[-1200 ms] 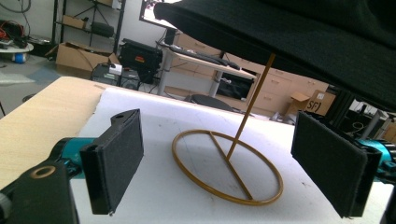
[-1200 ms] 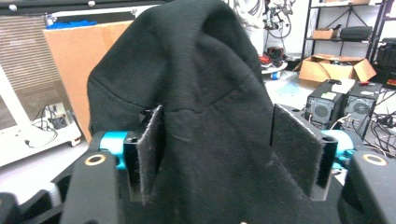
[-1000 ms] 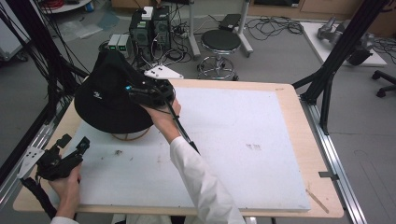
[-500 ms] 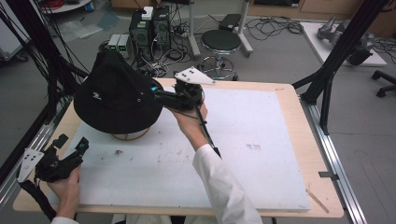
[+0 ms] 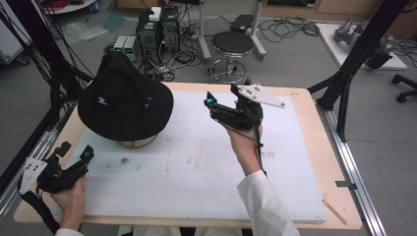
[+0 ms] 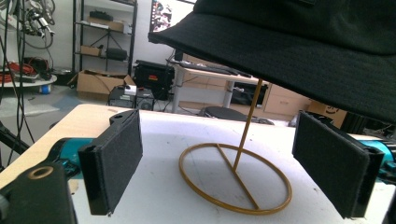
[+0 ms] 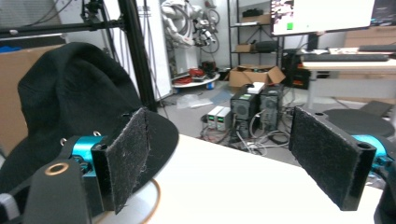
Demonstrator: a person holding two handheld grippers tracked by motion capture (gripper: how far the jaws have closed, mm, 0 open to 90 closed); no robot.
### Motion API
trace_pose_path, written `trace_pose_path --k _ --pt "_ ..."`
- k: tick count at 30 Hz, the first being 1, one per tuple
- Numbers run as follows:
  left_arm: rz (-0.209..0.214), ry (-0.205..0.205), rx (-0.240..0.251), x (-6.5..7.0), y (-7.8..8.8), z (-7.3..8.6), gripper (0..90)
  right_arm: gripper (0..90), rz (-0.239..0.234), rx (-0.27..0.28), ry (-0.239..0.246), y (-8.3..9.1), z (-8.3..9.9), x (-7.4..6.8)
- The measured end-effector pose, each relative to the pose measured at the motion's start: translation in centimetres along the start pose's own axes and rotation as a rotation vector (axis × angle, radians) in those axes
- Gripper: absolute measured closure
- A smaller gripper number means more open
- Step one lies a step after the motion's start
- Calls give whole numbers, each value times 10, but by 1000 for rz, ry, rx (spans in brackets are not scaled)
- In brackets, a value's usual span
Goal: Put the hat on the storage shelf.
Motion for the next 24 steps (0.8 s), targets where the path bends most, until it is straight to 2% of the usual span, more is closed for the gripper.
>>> trace_pose_path --k 3,6,14,18,24 --pt "-1 -3 4 1 1 -1 164 189 27 2 10 16 1 11" --pt "-4 -11 6 1 1 -1 164 187 43 5 -3 31 3 21" --pt "-8 -24 5 2 1 -2 164 177 77 -5 -27 54 18 43" --pt "-6 -39 4 3 0 -1 164 177 116 -6 -26 68 27 58" --pt "-3 -45 5 5 -1 -1 164 175 147 17 -64 89 34 80"
Point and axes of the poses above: each handheld gripper's, and its own axes: y roughly backward along the jaws, z roughly out of its underside, x roughly to its right, the point moved 10 cm from there along -y, roughly forward along the jaws, and after that the axes turned 2 degrees about -x, right-handed, at the moved point
